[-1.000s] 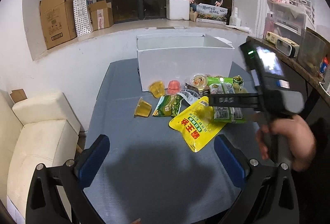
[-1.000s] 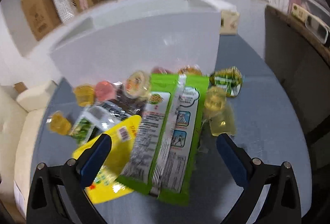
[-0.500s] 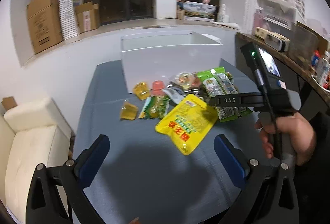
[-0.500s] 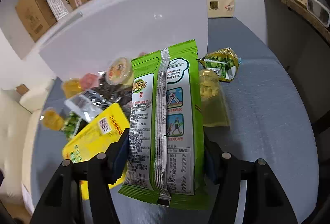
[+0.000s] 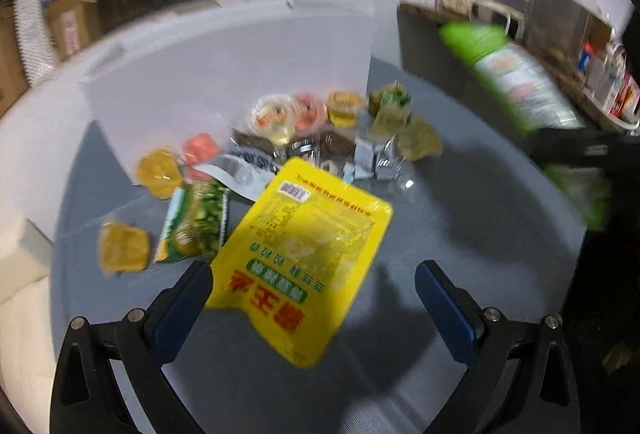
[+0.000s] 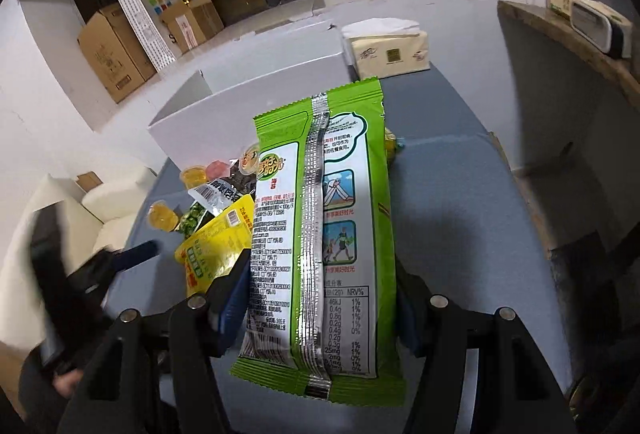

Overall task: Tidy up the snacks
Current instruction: 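Grasp the long green snack bag with the right tool while the left tool approaches, then grasp the yellow snack bag with the left tool, then lower the yellow bag and green bag into the white box, opening both tools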

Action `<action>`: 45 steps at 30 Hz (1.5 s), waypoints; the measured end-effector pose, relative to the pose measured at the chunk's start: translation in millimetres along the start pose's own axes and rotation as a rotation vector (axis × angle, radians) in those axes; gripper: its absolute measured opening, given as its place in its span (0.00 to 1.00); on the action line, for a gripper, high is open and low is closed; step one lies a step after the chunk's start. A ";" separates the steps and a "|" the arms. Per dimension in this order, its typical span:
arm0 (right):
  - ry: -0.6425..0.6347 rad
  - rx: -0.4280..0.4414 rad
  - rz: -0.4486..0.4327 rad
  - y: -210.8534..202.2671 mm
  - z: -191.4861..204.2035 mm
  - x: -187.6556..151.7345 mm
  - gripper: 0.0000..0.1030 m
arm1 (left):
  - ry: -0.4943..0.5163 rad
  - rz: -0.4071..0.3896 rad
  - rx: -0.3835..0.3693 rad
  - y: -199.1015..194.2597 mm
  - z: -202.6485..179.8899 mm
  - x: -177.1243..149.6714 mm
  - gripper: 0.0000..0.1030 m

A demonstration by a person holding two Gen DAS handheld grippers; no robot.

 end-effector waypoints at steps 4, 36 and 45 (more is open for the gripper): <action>0.004 0.030 -0.008 -7.3 -1.4 -3.5 0.64 | 0.045 0.064 -0.006 25.9 0.6 5.2 1.00; -0.094 0.097 -0.024 6.6 22.5 11.5 0.64 | -0.234 -0.107 0.055 -70.9 27.7 2.0 0.51; -0.161 0.100 -0.062 36.3 40.7 88.3 0.64 | -0.400 -0.246 0.106 -102.9 77.7 59.3 0.51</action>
Point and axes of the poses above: each gripper's, at about its wrist camera, not at the fingertips, and y roughly the way its jaws point, z to its left, x to its top, the point moved 2 cm from there along y, roughly the way its jaws point, and after that the axes turned 9 degrees about x, right-handed, at the moved point
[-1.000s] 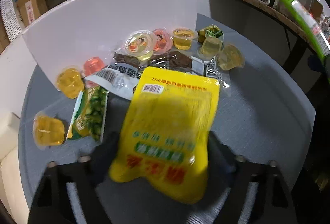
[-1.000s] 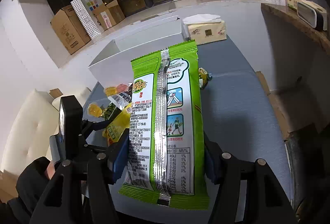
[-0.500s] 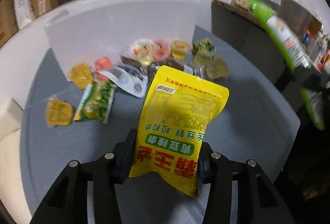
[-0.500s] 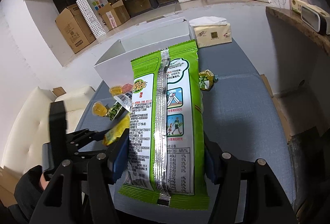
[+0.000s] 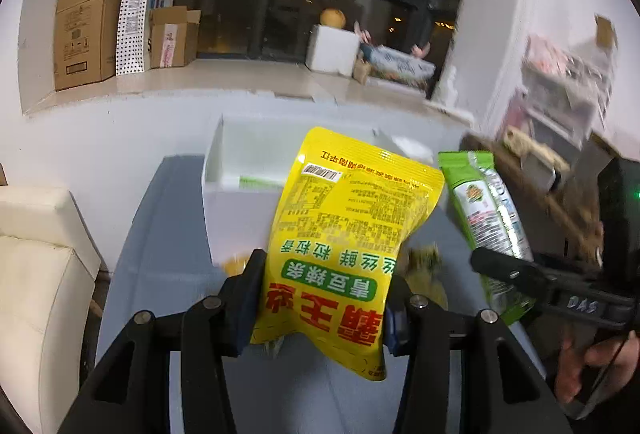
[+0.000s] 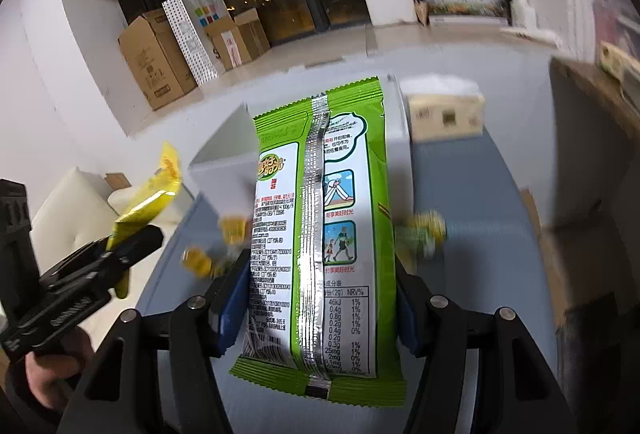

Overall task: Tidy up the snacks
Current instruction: 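Lower the yellow bag and green bag into the white box, opening both tools, then withdraw both tools from the box toward the remaining snacks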

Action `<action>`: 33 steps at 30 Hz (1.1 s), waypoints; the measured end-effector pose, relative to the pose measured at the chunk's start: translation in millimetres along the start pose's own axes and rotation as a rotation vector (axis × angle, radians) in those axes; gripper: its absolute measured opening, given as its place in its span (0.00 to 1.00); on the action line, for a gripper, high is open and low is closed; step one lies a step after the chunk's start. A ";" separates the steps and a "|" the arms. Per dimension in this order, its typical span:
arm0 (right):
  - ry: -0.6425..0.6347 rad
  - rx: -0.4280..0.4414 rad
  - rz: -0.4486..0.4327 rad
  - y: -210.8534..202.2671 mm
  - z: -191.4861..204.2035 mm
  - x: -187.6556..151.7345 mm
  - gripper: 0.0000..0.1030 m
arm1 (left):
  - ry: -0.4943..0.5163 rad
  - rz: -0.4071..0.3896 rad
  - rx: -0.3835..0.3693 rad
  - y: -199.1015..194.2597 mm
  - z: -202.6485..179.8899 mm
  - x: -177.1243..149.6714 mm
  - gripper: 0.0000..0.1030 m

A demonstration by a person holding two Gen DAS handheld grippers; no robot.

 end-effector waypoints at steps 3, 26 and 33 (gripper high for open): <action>-0.021 -0.005 -0.016 20.2 2.1 37.2 0.64 | -0.018 -0.017 0.005 22.2 -1.2 32.5 0.51; 0.064 -0.061 0.014 108.0 -53.1 118.0 0.93 | 0.003 -0.003 0.130 137.4 0.9 104.3 0.99; 0.067 -0.033 0.006 96.9 -51.8 108.6 0.93 | 0.002 -0.001 0.101 126.0 -0.8 98.6 0.99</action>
Point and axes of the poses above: each gripper's, at about its wrist camera, not at the fingertips, and y roughly the way its jaws point, z to its left, x to its top, the point moved 2 cm from there along y, roughly the way its jaws point, and after that the axes turned 9 degrees about x, right-handed, at the moved point
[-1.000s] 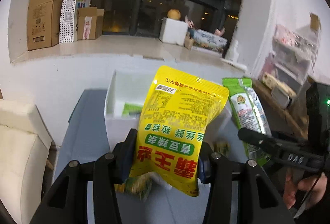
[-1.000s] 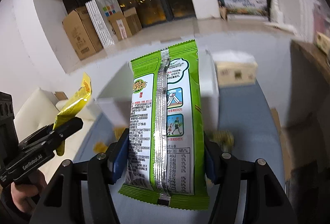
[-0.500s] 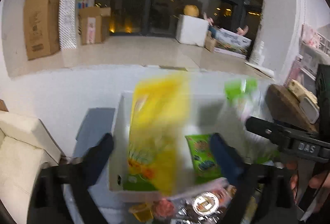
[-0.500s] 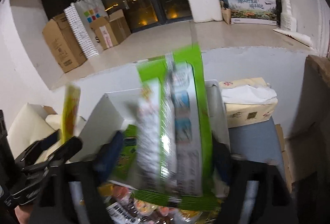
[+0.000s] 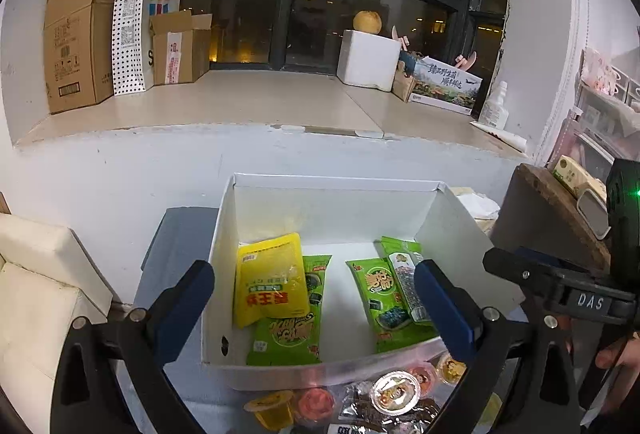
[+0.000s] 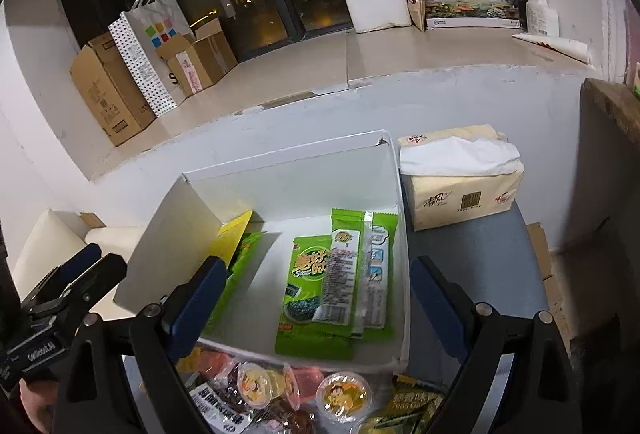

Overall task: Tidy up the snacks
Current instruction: 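Withdraw both tools from the box toward the remaining snacks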

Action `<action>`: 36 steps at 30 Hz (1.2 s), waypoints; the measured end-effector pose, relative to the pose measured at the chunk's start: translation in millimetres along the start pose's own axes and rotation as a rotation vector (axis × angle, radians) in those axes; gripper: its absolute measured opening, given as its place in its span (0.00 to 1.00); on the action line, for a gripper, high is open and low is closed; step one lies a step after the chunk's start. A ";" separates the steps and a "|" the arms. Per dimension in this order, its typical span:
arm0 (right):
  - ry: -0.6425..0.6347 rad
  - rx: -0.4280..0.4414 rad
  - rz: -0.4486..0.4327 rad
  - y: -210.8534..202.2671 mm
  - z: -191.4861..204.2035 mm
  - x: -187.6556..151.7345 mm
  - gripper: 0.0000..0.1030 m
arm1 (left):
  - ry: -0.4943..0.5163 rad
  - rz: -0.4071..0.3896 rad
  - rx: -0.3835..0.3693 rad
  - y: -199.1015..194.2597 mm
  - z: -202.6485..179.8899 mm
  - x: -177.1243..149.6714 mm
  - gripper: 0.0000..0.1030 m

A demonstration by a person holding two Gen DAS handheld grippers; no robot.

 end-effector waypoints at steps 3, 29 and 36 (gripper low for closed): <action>-0.027 0.000 -0.010 -11.1 7.4 -6.2 0.93 | 0.012 -0.001 -0.005 -9.3 0.7 -4.8 0.99; -0.086 -0.116 0.066 -78.0 -21.8 -187.6 1.00 | -0.059 0.092 -0.026 -147.4 16.7 -202.4 1.00; -0.095 -0.181 0.136 -34.3 -32.5 -181.4 1.00 | -0.042 0.087 0.005 -158.4 22.0 -202.2 1.00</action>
Point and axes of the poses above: each gripper's, at about its wrist camera, not at the fingertips, and y roughly the way its jaws point, z to its left, x to its top, the point moved 2 cm from there along y, roughly the way its jaws point, and after that the axes turned 9 degrees about x, right-handed, at the moved point
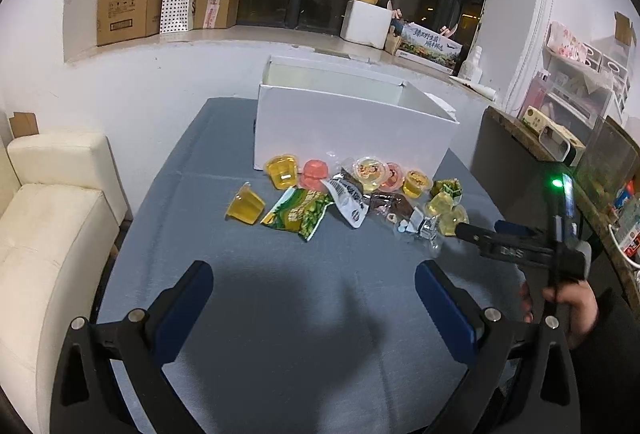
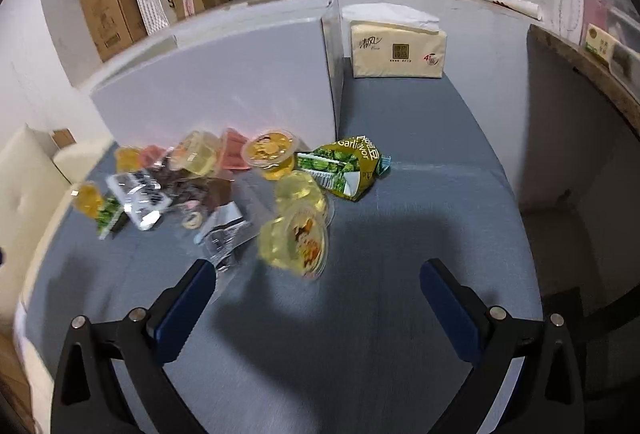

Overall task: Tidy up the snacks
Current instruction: 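Withdraw both tools from the box toward the remaining snacks, then grasp a yellow jelly cup with the right tool while the left tool grasps another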

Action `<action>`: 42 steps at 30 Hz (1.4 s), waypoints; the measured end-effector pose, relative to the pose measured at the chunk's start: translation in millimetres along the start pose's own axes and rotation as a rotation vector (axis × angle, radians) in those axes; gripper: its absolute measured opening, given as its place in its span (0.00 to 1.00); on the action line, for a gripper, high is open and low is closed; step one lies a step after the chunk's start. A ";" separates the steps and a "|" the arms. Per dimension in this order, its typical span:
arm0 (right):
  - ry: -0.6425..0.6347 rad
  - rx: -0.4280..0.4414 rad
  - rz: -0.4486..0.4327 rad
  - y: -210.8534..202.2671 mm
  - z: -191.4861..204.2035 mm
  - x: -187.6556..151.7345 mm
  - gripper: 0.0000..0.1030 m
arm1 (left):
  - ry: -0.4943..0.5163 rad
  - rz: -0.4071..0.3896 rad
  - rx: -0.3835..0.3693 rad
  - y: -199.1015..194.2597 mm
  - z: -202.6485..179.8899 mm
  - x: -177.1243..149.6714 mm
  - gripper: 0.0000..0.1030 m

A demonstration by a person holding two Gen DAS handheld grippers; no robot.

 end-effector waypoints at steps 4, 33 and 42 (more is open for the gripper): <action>0.026 0.009 0.011 13.3 -4.6 4.4 1.00 | -0.003 0.013 0.010 0.5 5.9 -3.6 1.00; 0.010 0.219 -0.128 -88.6 21.0 -29.1 0.38 | 0.115 0.092 0.104 101.7 14.1 34.9 1.00; -0.002 0.241 -0.131 -96.3 37.5 -36.1 0.38 | 0.099 0.164 0.127 148.0 44.5 46.6 0.95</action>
Point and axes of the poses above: each gripper's, at about its wrist camera, not at the fingertips, and y roughly the way its jaws point, z to its left, x to its top, the point moved 2 cm from there along y, roughly the way its jaws point, and after that the axes turned 9 degrees about x, right-handed, at the moved point
